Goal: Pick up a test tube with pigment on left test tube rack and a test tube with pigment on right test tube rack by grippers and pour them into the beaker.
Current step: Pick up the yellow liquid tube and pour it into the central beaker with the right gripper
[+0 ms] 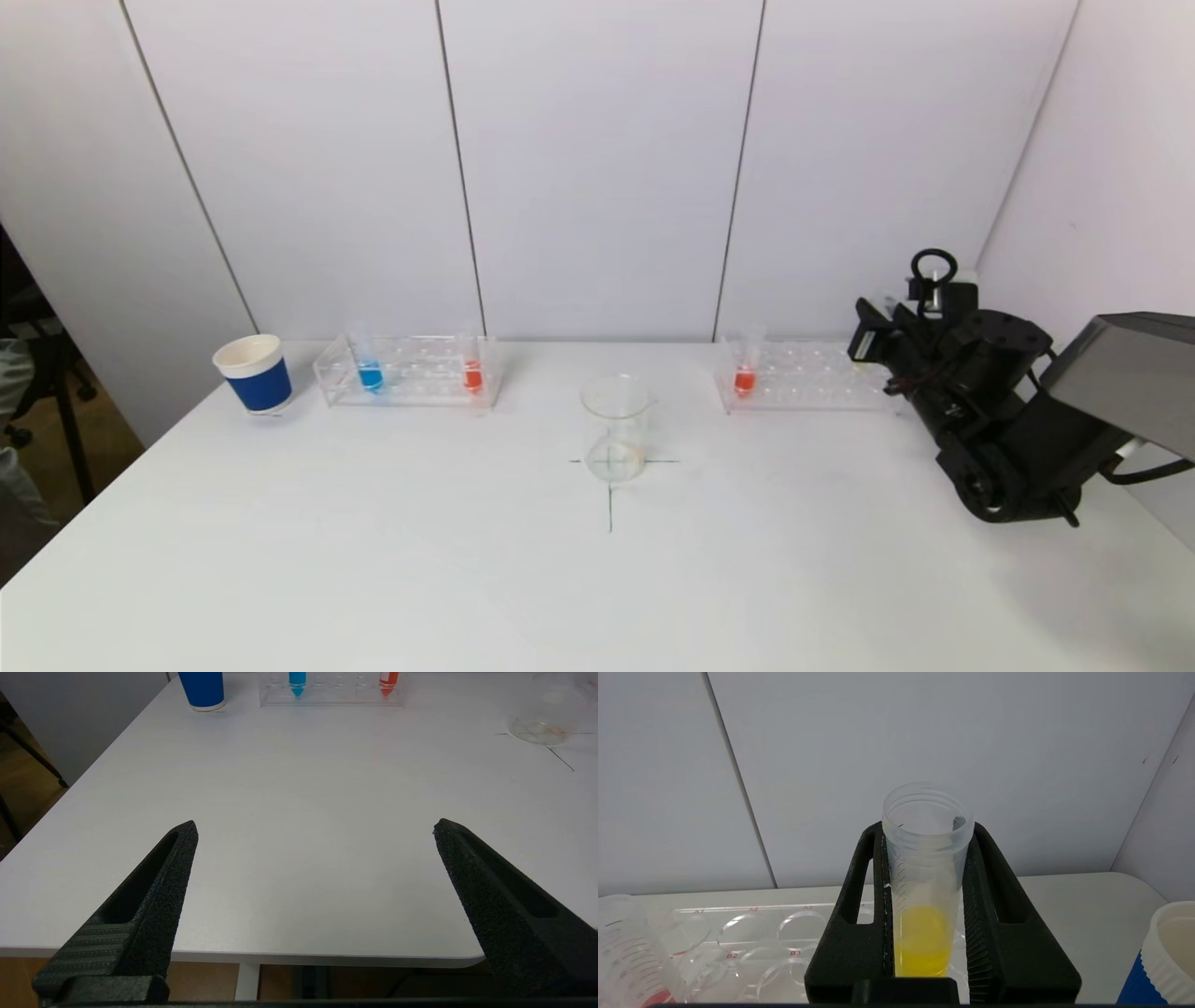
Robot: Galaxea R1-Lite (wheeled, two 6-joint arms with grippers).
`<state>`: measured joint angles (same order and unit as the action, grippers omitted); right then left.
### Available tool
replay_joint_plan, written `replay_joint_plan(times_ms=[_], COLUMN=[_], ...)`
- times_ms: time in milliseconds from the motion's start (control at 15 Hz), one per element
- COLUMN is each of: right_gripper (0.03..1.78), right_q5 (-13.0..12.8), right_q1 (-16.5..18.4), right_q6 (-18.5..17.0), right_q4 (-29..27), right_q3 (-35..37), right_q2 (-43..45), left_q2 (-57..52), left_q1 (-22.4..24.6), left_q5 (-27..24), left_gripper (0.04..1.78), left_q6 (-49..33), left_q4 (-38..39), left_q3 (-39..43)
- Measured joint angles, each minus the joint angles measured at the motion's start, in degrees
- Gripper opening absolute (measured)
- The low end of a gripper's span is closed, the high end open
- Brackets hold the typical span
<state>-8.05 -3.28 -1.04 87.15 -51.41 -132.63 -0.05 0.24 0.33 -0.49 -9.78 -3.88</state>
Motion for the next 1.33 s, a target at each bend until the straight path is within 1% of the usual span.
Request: replay_joint_plan(times_ms=[467,667,867,1067,1333], right_gripper=[0.48,0.48,0.48,0.48,0.48], right_q5=[0.2,0.6,0.9,1.2,1.8], right_q1=[0.0,0.0,-1.0,-2.8,-6.7], right_q6=[0.2,0.3,1.0,2.2,2.5], right_q4=[-0.1,-2.6,-7.5,-14.7,-25.2], right_q3=[0.5,0.8,0.1,-3.2,-9.3], right_q2=[3.0,5.9,9.8,14.1,19.2], left_q2=[0.0,0.0,0.0,0.0,0.0], left_q1=[0.0,0.0,0.0,0.0,0.0], left_q5=[0.0,0.0,0.0,0.0,0.0], left_gripper=[1.76,1.76,1.76,1.76,1.76], left_q6=[0.0,0.0,0.0,0.0,0.0], left_q4=[0.0,0.0,0.0,0.0,0.0], left_q3=[0.0,0.0,0.0,0.0,0.0])
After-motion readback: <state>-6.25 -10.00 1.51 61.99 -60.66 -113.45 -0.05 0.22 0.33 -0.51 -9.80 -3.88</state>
